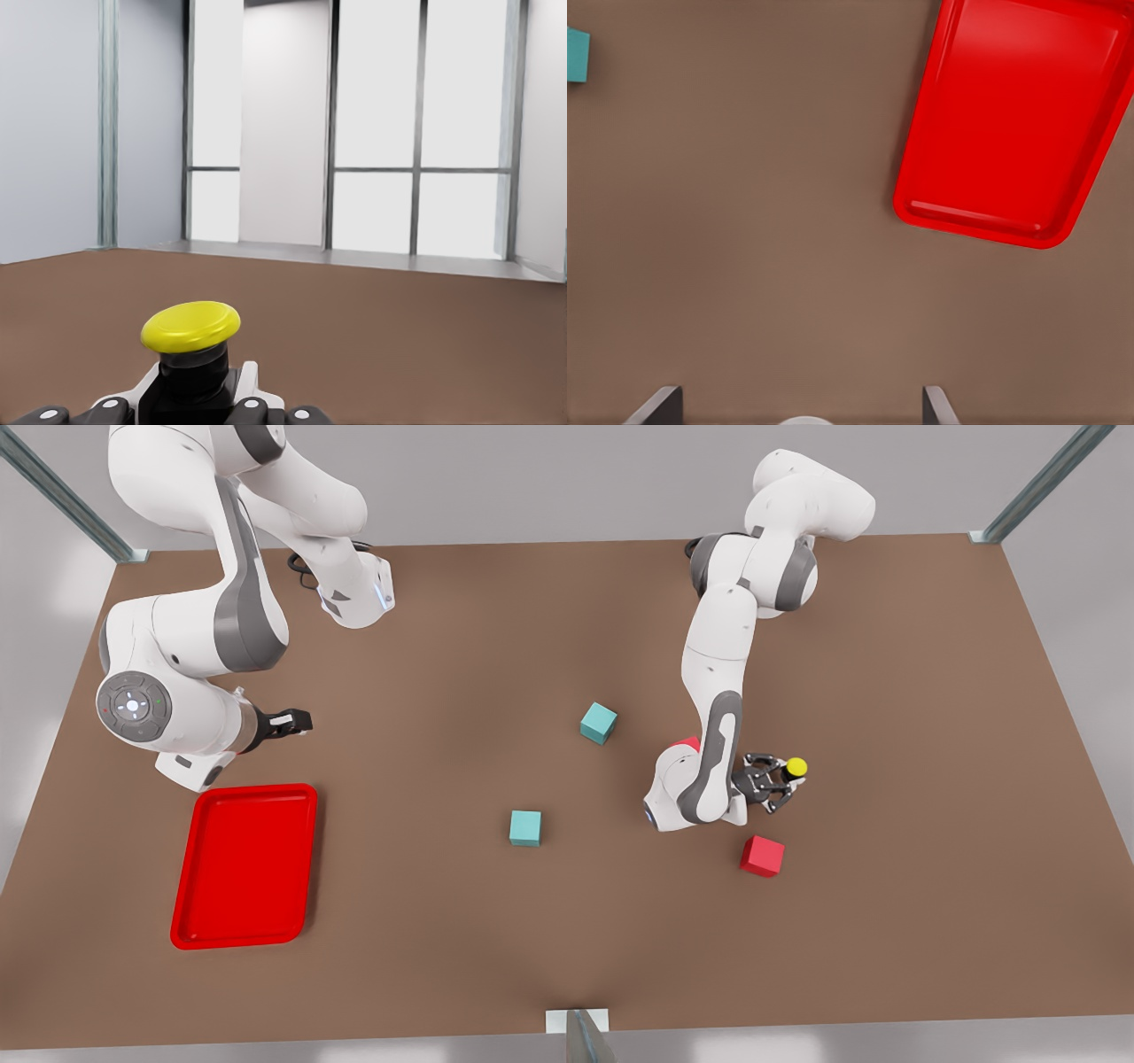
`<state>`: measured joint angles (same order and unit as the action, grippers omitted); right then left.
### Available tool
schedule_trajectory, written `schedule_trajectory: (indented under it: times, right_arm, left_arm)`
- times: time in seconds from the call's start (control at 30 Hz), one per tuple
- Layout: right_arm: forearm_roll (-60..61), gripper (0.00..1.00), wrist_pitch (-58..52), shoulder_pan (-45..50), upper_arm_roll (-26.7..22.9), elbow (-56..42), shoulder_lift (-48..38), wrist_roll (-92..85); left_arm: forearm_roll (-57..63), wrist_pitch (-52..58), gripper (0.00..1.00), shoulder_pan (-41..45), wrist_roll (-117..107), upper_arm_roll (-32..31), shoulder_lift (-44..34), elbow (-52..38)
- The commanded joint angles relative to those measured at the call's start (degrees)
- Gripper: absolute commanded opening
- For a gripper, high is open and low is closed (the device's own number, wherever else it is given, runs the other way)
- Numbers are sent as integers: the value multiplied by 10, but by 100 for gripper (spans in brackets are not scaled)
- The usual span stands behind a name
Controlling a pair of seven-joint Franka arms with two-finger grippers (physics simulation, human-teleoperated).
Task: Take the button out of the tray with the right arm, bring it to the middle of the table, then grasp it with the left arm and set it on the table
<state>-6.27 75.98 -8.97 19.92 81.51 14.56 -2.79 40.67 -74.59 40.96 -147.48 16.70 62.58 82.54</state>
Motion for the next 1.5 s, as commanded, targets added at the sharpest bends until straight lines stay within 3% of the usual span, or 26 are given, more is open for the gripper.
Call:
schedule_trajectory:
  times: [0.0, 0.23, 0.27, 0.3, 0.8, 1.1, 1.2, 1.27, 1.33, 1.4, 1.47]
  right_arm:
    - [0, 100, 0, 0, 0, 1, -1, 1]
    - [-1, 100, 0, 0, 0, 0, -1, 1]
    - [0, 100, 0, 0, 0, 0, -1, 1]
    - [-1, 100, 0, 0, 0, 0, -1, 1]
    - [-59, 100, 31, 1, -1, -1, 3, 0]
    - [-59, 100, 36, 4, -1, 1, 4, 1]
    - [-55, 100, 44, -3, -1, -1, 4, 1]
    - [-36, 100, 39, -9, -1, 1, -1, 1]
    - [1, 100, 44, -40, -1, -2, -1, 2]
    - [5, 100, 44, -40, -1, -2, -1, 51]
    - [5, 100, 44, -40, -1, 0, -1, 47]
  left_arm:
    - [-2, -23, 50, 0, -58, 0, 3, 0]
    - [-9, -35, 53, 0, -58, -3, 10, 0]
    - [-10, -35, 65, 0, -57, -3, 10, 0]
    - [-9, -35, 100, 0, -55, -3, 10, 0]
    - [-2, -32, 100, 0, -29, 3, -1, -4]
    - [21, 31, 100, 7, 80, 12, -58, -3]
    - [38, 60, 100, 18, 328, 10, -127, 0]
    - [7, 58, 100, 40, 855, 8, -221, 0]
    - [-252, -18, 100, 22, 1206, 16, -256, -72]
    - [-442, 45, 100, -30, 1360, 35, -265, -164]
    - [-497, 131, 100, -141, 1538, 32, -287, -253]
